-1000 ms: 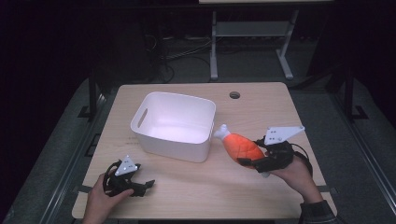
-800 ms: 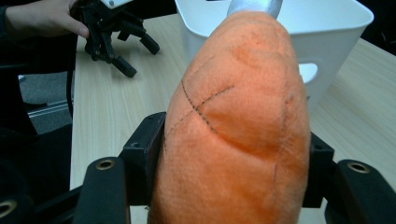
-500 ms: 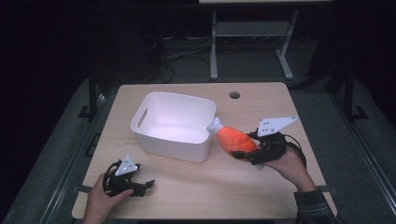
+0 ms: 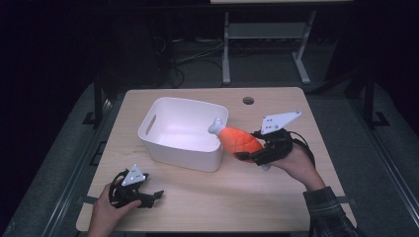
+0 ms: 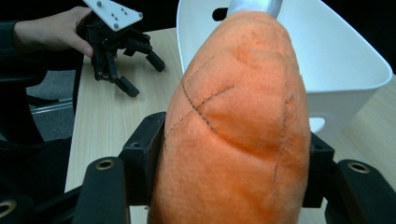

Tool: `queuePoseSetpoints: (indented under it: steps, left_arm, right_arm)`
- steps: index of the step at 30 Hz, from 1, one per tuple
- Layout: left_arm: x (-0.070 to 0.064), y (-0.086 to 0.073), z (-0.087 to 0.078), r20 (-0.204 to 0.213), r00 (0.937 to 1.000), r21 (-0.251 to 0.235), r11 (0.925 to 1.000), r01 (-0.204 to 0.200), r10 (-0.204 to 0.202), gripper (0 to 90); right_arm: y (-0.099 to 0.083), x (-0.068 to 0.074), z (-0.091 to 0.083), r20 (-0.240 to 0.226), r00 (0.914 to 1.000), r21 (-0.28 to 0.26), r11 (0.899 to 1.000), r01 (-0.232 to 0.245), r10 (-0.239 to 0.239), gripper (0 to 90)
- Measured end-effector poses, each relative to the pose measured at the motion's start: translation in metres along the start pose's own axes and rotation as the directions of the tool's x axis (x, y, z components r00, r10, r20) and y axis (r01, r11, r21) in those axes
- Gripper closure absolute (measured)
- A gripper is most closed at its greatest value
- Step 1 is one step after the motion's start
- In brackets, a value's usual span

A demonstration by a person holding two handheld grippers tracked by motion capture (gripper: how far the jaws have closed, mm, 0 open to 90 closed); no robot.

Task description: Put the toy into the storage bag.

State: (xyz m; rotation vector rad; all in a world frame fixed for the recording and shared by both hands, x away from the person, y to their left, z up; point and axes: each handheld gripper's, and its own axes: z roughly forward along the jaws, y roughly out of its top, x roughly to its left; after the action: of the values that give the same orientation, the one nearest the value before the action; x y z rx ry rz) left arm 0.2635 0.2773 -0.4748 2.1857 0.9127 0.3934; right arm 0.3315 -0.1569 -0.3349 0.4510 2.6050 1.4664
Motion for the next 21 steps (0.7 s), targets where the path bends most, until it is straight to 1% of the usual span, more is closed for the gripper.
queuePoseSetpoints:
  steps: [3,11,21]
  left_arm:
    - [0.000,0.000,0.000,0.001,1.0000,0.001,1.0000,0.000,0.000,12.6]
    - [0.000,0.000,0.000,0.001,1.0000,0.000,1.0000,0.000,0.000,12.6]
    - [0.000,0.000,0.000,0.000,1.0000,0.000,1.0000,-0.001,0.001,12.6]
  right_arm:
    - [0.006,-0.002,0.003,-0.005,1.0000,0.001,1.000,0.004,-0.004,38.2]
    - [0.022,-0.006,0.010,-0.012,0.9994,-0.004,0.999,0.032,-0.032,38.1]
    - [0.039,-0.011,0.023,-0.029,0.9985,0.013,0.999,0.047,-0.047,37.9]
